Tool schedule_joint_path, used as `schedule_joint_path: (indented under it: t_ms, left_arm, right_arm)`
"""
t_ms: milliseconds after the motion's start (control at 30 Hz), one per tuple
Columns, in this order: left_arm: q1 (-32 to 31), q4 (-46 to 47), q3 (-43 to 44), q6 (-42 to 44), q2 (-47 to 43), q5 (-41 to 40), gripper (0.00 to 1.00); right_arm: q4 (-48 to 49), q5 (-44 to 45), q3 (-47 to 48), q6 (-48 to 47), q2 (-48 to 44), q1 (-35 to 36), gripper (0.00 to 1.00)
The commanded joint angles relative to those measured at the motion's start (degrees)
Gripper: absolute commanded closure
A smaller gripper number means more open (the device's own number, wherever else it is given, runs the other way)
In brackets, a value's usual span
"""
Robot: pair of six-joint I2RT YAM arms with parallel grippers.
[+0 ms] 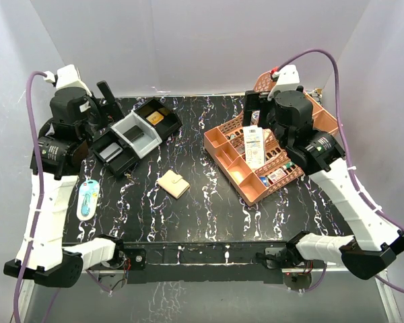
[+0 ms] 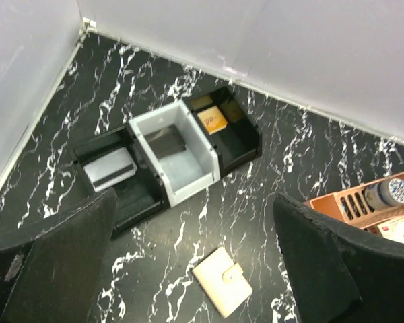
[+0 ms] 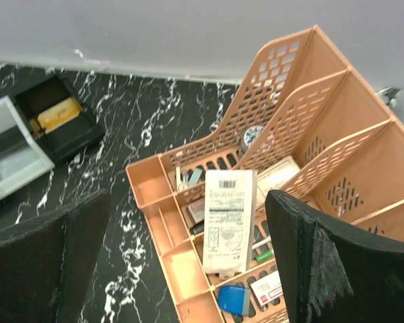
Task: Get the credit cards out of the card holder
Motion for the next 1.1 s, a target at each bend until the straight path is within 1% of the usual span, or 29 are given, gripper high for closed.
schedule_joint_path:
  t_ms: [0, 67, 100, 200, 333, 533, 700, 900, 1067]
  left_arm:
    - [1.6, 2.6, -5.9, -1.6, -3.1, 0.9, 0.01]
    - [2.3, 3.5, -9.2, -2.3, -4.2, 1.7, 0.01]
    - [2.7, 3.8, -11.1, -2.4, -4.8, 2.9, 0.01]
    - [3.8, 4.5, -16.7, -2.8, -6.8, 8.6, 0.01]
    - [5.1, 5.6, -24.6, -4.2, -9.0, 15.9, 0.01]
    - [6.6, 4.9, -34.9, -7.2, -9.3, 23.9, 0.01]
    - [7.3, 5.0, -40.5, -9.5, -10.0, 27.9, 0.01]
    - [7.7, 4.9, -43.9, -11.7, -12.0, 29.8, 0.01]
    - [7.8, 4.2, -44.6, -12.8, -13.5, 29.8, 0.01]
  right_arm:
    - [1.6, -13.6, -5.0, 2.9, -3.8, -4.6, 0.02]
    - [1.3, -20.6, -8.8, 3.9, -5.2, -6.8, 0.02]
    - [0.9, -21.9, -9.2, 4.0, -5.2, -7.8, 0.02]
    - [-1.1, -29.1, -12.8, 4.6, -5.5, -9.9, 0.02]
    - [-3.9, -33.7, -15.7, 5.2, -3.7, -8.5, 0.02]
    - [-6.8, -36.2, -17.2, 7.0, 2.0, -3.8, 0.02]
    - [-6.7, -35.0, -17.4, 10.2, 7.1, -0.8, 0.02]
    - [-5.3, -36.4, -15.7, 12.1, 15.2, 1.3, 0.02]
    - [-4.9, -34.0, -12.5, 13.1, 23.5, 3.3, 0.02]
